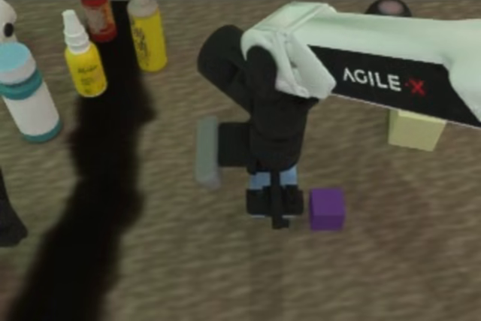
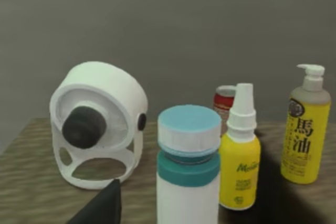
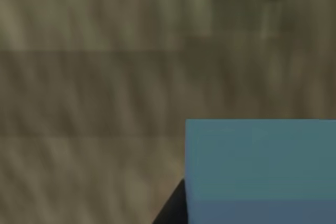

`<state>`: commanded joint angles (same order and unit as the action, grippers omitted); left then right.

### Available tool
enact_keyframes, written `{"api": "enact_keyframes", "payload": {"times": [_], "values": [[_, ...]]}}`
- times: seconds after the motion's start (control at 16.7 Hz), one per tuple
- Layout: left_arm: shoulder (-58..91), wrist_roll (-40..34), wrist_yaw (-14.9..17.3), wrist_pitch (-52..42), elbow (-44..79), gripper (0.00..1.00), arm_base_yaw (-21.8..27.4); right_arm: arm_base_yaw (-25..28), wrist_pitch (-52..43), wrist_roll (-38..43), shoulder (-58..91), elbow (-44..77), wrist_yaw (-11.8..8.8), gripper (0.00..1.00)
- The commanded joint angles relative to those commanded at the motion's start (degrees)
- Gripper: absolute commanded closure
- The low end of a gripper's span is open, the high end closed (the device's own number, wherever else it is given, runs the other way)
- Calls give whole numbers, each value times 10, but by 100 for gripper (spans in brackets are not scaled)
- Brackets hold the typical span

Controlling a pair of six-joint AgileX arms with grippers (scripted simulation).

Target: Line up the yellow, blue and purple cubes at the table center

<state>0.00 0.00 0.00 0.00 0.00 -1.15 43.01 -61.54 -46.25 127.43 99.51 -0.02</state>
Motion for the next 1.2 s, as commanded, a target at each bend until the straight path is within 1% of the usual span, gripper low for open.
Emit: {"api": "enact_keyframes", "payload": {"times": [0.24, 0.54, 1.2], "values": [[0, 0, 0, 0, 0, 0, 0, 1, 71, 0, 23, -49, 0, 100], [0, 0, 0, 0, 0, 0, 0, 1, 78, 1, 26, -55, 1, 100], [0, 0, 0, 0, 0, 0, 0, 1, 78, 1, 26, -55, 1, 17]]}}
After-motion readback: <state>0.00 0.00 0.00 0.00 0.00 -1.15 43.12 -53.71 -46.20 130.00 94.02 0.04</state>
